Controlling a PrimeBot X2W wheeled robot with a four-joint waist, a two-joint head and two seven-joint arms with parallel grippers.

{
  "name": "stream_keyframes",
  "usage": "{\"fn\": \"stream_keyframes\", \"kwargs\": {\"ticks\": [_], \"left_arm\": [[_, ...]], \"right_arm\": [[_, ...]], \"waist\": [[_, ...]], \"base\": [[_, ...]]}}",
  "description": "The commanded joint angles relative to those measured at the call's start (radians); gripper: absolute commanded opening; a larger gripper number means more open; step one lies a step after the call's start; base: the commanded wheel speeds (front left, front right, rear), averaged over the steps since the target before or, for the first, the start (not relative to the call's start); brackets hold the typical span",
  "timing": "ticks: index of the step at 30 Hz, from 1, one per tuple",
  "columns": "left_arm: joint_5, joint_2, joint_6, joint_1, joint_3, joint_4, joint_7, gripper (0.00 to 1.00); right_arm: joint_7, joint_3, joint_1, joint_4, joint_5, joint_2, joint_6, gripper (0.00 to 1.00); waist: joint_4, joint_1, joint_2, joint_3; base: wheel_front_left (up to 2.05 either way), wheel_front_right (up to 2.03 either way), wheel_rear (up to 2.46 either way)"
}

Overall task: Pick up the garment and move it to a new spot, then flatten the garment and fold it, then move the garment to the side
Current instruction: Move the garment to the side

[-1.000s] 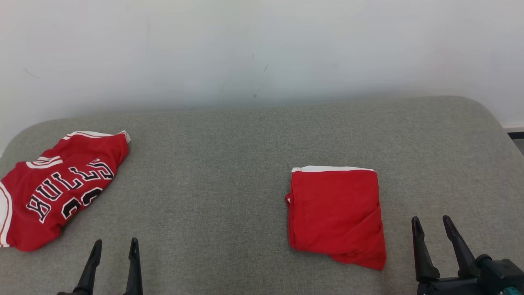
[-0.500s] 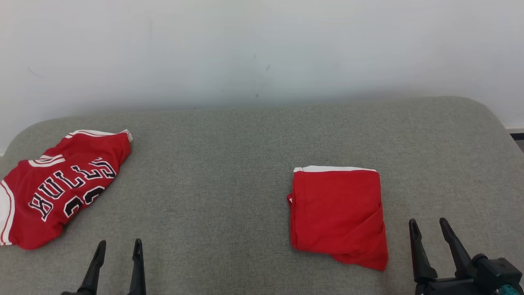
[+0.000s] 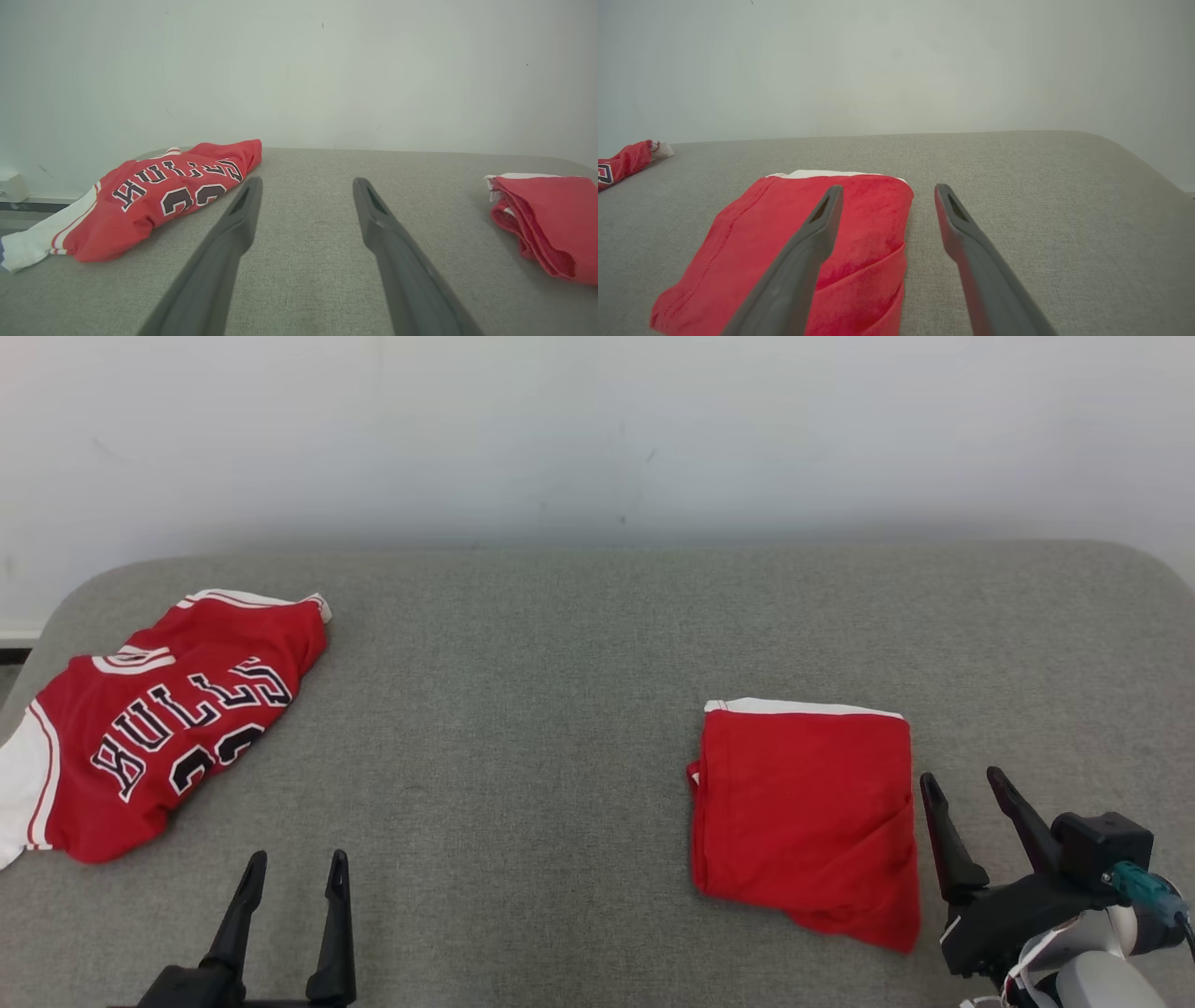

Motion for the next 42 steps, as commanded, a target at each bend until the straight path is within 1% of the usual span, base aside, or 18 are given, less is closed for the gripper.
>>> {"fn": "stream_keyframes", "kwargs": {"ticks": [1, 9, 17, 21, 22, 23, 24, 27, 33, 36, 39, 40, 42], "left_arm": [[0.000, 0.001, 0.002, -0.017, -0.003, 0.000, 0.000, 1.00], [-0.010, 0.000, 0.014, -0.055, -0.026, 0.000, 0.000, 1.00], [-0.018, 0.000, 0.031, -0.075, -0.045, 0.003, 0.000, 1.00], [-0.019, 0.000, 0.027, -0.088, -0.045, 0.015, 0.000, 1.00], [-0.020, 0.000, 0.027, -0.091, -0.046, 0.017, 0.000, 1.00], [-0.022, -0.001, 0.027, -0.092, -0.049, 0.019, 0.000, 1.00], [-0.022, -0.001, 0.027, -0.094, -0.051, 0.020, 0.000, 1.00], [-0.026, 0.000, 0.031, -0.100, -0.057, 0.018, 0.000, 1.00], [-0.037, -0.001, 0.035, -0.116, -0.071, 0.006, 0.000, 1.00], [-0.039, -0.001, 0.036, -0.137, -0.083, -0.002, 0.000, 1.00], [-0.042, 0.000, 0.035, -0.172, -0.094, -0.015, 0.000, 1.00], [-0.042, 0.000, 0.035, -0.172, -0.094, -0.015, 0.000, 1.00], [-0.047, -0.001, 0.041, -0.198, -0.100, -0.030, 0.000, 1.00]], "right_arm": [[0.001, 0.007, -0.018, 0.023, 0.002, -0.014, 0.000, 1.00], [-0.014, 0.070, -0.119, 0.240, 0.047, -0.046, 0.000, 1.00], [-0.032, 0.148, -0.187, 0.414, 0.097, -0.027, 0.000, 1.00], [-0.016, 0.191, -0.206, 0.485, 0.140, -0.014, 0.000, 1.00], [-0.007, 0.202, -0.210, 0.503, 0.149, -0.013, 0.000, 0.69], [-0.001, 0.211, -0.214, 0.519, 0.157, -0.013, 0.000, 0.40], [0.005, 0.222, -0.220, 0.531, 0.167, -0.014, 0.000, 0.00], [0.007, 0.251, -0.243, 0.550, 0.190, -0.028, -0.001, 0.00], [0.009, 0.341, -0.341, 0.531, 0.195, -0.103, -0.002, 0.00], [0.025, 0.409, -0.406, 0.493, 0.196, -0.159, -0.001, 0.00], [0.051, 0.479, -0.470, 0.450, 0.206, -0.237, -0.001, 0.00], [0.051, 0.479, -0.470, 0.450, 0.206, -0.237, -0.001, 0.00], [0.071, 0.521, -0.521, 0.414, 0.218, -0.299, -0.001, 0.00]], "waist": [[0.025, 0.0000, -0.0001, 0.026], [0.074, 0.0000, -0.0001, 0.088], [0.087, 0.0000, -0.0001, 0.111], [0.086, 0.0000, -0.0001, 0.109], [0.086, 0.0000, -0.0001, 0.109], [0.086, 0.0000, -0.0001, 0.109], [0.085, 0.0000, -0.0001, 0.110], [0.083, 0.0000, -0.0001, 0.117], [0.064, 0.0000, -0.0001, 0.155], [0.050, 0.0000, -0.0001, 0.194], [0.034, 0.0000, -0.0001, 0.252], [0.034, 0.0000, -0.0001, 0.252], [0.017, 0.0000, -0.0001, 0.301]], "base": [[0.00, 0.00, 0.00], [0.00, 0.00, 0.00], [0.00, 0.00, 0.00], [0.00, 0.00, 0.00], [0.00, 0.00, 0.00], [0.00, 0.00, 0.00], [0.00, 0.00, 0.00], [0.00, 0.00, 0.00], [0.00, 0.00, 0.00], [0.00, 0.00, 0.00], [0.00, 0.00, 0.00], [0.00, 0.00, 0.00], [0.00, 0.00, 0.00]]}}
